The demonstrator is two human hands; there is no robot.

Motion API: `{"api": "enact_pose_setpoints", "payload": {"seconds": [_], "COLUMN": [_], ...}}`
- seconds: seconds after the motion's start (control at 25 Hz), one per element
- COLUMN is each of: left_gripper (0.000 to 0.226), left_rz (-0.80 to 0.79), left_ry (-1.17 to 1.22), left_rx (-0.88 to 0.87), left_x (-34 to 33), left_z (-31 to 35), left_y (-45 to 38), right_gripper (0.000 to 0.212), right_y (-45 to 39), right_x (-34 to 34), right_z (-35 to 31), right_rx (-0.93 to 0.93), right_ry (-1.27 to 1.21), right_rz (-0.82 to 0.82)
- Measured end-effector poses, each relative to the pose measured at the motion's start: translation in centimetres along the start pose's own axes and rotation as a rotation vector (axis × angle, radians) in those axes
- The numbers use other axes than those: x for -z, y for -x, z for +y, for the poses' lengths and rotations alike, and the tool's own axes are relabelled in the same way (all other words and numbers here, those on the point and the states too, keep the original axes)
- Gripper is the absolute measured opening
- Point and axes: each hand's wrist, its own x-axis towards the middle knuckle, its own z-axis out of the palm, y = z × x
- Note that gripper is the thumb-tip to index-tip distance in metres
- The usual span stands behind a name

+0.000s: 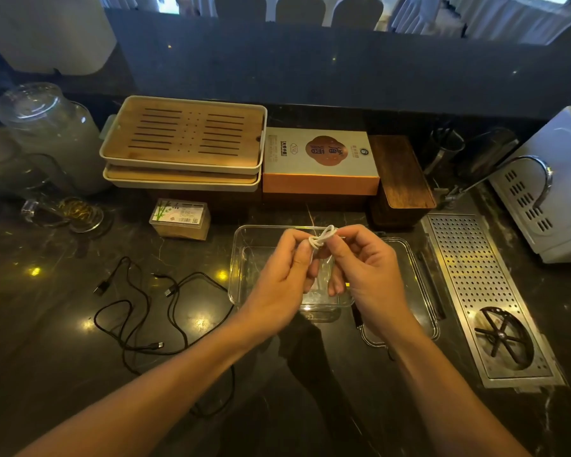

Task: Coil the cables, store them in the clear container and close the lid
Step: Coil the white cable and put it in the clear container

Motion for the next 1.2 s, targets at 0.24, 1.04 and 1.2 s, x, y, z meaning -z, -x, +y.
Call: {"api": "enact_pose_setpoints", "payload": {"seconds": [0.24,1.04,1.2], "left_gripper": [0.019,0.016,0.019], "left_rz": [0.012,0.083,0.15], "left_ry": [-0.193,0.117,0.196], "left_rx": [-0.078,0.135,0.11], "left_x": [-0.2,-0.2,-0.6], "left_z": [0.2,0.9,1.6], "left_y": [0.3,-0.5,-0.9], "right_gripper": [0.007,0.01,0.015], "right_y": [0.5,1.6,1.3], "right_x": [-0.9,-0.8,-1.8], "right_z": [0.0,0.5,-0.4], "right_rx": [0.012,0.24,-0.024], "right_ry": [0.108,0.257,-0.113], "right_rz": [0.061,0.068,0.165]}}
